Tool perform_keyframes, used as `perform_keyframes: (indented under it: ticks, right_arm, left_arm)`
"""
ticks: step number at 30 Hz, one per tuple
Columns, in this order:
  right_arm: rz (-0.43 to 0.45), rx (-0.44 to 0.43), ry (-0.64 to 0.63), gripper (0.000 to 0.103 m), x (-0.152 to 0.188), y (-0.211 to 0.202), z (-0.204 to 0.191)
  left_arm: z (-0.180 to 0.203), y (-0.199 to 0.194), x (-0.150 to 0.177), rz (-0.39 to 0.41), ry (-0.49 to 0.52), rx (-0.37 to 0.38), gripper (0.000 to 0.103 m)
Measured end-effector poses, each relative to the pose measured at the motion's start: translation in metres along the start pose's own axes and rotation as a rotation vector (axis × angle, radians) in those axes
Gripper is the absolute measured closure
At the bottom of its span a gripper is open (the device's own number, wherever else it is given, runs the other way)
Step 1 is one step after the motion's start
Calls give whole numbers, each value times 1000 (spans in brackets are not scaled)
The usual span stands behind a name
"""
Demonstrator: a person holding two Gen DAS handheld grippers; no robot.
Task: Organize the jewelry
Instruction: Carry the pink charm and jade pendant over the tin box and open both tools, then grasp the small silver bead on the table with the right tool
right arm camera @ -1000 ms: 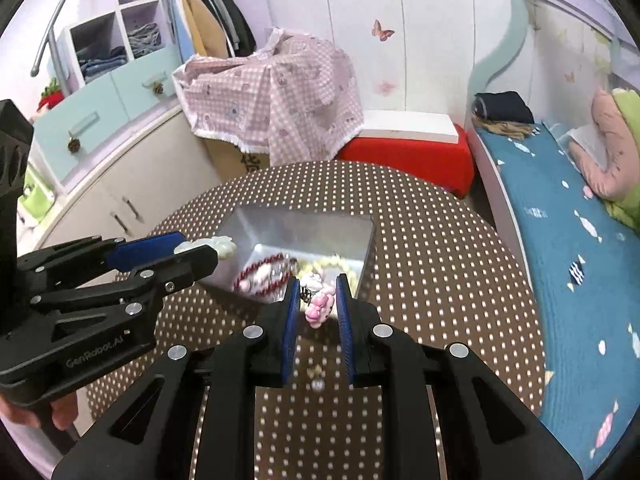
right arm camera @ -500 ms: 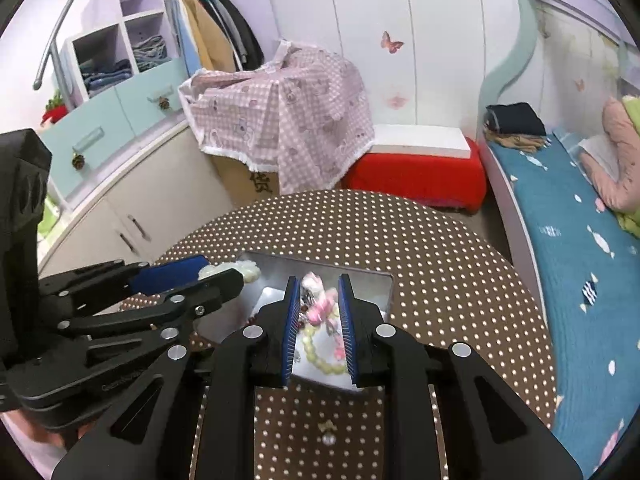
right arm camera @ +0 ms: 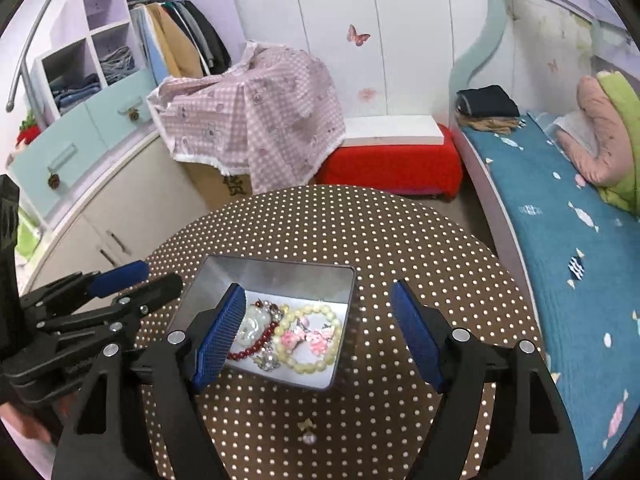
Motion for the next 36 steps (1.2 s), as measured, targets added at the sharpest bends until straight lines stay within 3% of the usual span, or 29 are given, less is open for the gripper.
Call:
perform_keyframes:
  ticks: [14,22,24,29,36]
  right_arm:
    - [-17,53,1,30,32,-17,9]
    - [-45,44,-38,30,68,-25,0]
    - [-63,33,-57,33,79,-22,-5]
    - [-141,31,-109,54,106,-2,-15]
    - [-184,57,-147,63,114,27,-23]
  left_arm:
    - [-14,-13,23,-26,-33,-11,52]
    - [-19,-17,39,-58,-55,-4,49]
    - [-21,-17,40,-57,-67,-2,39]
    - [-25,-13,36,-55,-83,5,39]
    - [-38,23,25,-110,-127,-18,39]
Point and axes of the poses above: each gripper's, at about its wrist camera, not at the fingertips, and y roughly the way its jaws point, z to its right, x to its underside, the point moved 4 cm from there along y, roughly the way its jaws point, and after that the axes turned 12 degrees about x, right-handed, at the moved point
